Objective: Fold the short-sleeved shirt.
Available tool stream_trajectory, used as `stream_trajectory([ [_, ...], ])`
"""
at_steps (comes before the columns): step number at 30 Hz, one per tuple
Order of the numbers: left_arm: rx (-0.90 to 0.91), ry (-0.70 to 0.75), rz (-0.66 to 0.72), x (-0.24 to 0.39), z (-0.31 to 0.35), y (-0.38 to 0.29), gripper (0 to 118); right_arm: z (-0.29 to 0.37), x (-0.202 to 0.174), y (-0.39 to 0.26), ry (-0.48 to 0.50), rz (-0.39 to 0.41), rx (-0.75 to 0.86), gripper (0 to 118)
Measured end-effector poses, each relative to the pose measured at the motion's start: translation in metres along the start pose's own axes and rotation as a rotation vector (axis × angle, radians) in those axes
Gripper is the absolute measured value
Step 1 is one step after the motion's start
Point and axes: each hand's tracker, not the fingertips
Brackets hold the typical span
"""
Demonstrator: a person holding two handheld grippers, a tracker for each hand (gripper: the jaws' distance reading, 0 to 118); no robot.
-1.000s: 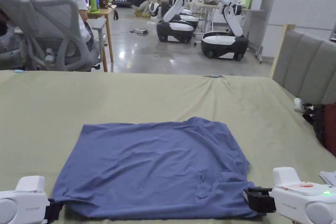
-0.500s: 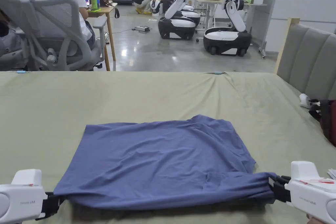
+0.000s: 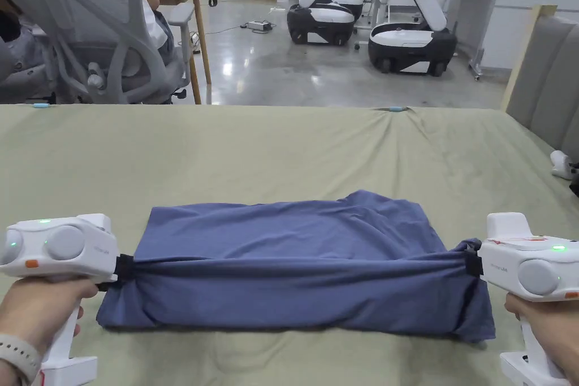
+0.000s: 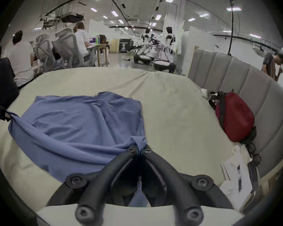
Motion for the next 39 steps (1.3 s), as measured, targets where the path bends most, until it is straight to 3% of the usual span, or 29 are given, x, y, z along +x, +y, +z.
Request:
stream_trajectory([
  [7, -0.059, 0.031, -0.019, 0.005, -0.035, 0.013, 2, -0.042, -0.013, -0.008, -0.009, 0.037, -0.085, 2],
  [9, 0.005, 0.005, 0.005, 0.004, -0.025, 0.011, 6, -0.036, -0.012, -0.009, 0.044, 0.008, -0.057, 5],
  [10, 0.08, 0.006, 0.013, 0.005, -0.013, 0.007, 26, -0.026, -0.014, -0.008, 0.059, -0.028, -0.043, 23],
  [12, 0.208, 0.017, 0.002, 0.015, 0.013, -0.006, 81, -0.005, -0.019, -0.007, 0.079, -0.059, 0.0, 79],
  [13, 0.288, 0.003, 0.005, 0.02, 0.028, -0.015, 103, 0.012, -0.029, -0.01, 0.1, -0.054, 0.04, 102],
  [14, 0.376, -0.013, 0.001, 0.027, 0.04, -0.024, 107, 0.027, -0.04, -0.012, 0.113, -0.037, 0.083, 105],
  [16, 0.584, -0.041, -0.046, 0.046, 0.067, -0.056, 102, 0.06, -0.059, -0.024, 0.124, -0.013, 0.202, 104],
  [18, 0.598, -0.051, -0.07, 0.061, 0.079, -0.075, 92, 0.084, -0.081, -0.038, 0.114, -0.026, 0.292, 100],
  [19, 0.626, -0.057, -0.071, 0.068, 0.085, -0.086, 70, 0.093, -0.084, -0.048, 0.121, -0.036, 0.323, 83],
  [21, 0.635, -0.016, -0.099, 0.073, 0.081, -0.099, 5, 0.104, -0.098, -0.061, 0.12, -0.044, 0.331, 25],
  [22, 0.642, 0.035, -0.126, 0.079, 0.081, -0.108, 0, 0.108, -0.105, -0.067, 0.124, -0.04, 0.332, 1],
  [28, 0.548, -0.014, -0.128, 0.069, 0.075, -0.126, 0, 0.123, -0.117, -0.078, 0.151, 0.003, 0.348, 0],
  [34, 0.318, 0.037, 0.05, 0.008, 0.041, -0.11, 0, 0.132, -0.111, -0.077, 0.154, 0.015, 0.349, 0],
  [37, 0.319, 0.019, 0.052, -0.007, 0.029, -0.097, 0, 0.13, -0.109, -0.076, 0.149, 0.024, 0.349, 0],
  [38, 0.32, 0.03, 0.05, -0.008, 0.026, -0.093, 10, 0.13, -0.107, -0.076, 0.147, 0.025, 0.347, 0],
  [39, 0.319, 0.041, 0.039, -0.009, 0.02, -0.086, 55, 0.128, -0.107, -0.075, 0.145, 0.027, 0.342, 0],
])
